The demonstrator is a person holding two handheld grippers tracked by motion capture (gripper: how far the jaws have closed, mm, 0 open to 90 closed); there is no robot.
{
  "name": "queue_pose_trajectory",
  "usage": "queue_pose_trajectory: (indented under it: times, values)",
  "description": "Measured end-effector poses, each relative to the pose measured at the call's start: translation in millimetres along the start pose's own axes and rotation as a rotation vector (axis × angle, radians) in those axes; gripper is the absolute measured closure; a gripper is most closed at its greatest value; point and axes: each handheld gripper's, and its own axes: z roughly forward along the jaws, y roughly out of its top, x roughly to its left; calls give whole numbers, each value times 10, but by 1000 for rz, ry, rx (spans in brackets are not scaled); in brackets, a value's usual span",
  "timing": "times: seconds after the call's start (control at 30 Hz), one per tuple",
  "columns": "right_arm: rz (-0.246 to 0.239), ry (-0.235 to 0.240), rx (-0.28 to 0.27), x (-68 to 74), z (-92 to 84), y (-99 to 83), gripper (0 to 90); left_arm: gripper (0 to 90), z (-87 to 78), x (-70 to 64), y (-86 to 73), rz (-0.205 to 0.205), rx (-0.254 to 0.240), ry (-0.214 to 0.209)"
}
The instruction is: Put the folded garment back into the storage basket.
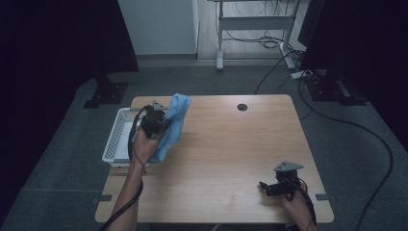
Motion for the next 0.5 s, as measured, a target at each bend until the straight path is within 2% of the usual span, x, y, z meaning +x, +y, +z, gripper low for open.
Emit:
queue_pose_trajectory:
  times: [0.03,0.2,0.23,0.3,0.4,0.43,0.5]
  values:
    - [0,0,0,0,0,0,8,826,0,0,0,0,0,0]
    - [-1,0,1,0,-1,0,8,826,-147,251,-40,-9,-9,67]
    - [-1,0,1,0,-1,0,8,826,-147,251,-40,-9,-9,67]
    - [0,0,1,0,-1,0,7,826,-209,368,-79,-26,-20,88]
    - [0,0,1,0,-1,0,7,826,-247,480,-129,-33,-19,122]
    - [0,0,1,0,-1,0,7,826,-247,480,-129,-33,-19,122]
    - [0,0,1,0,-1,0,7,826,-257,580,-189,-38,-15,150]
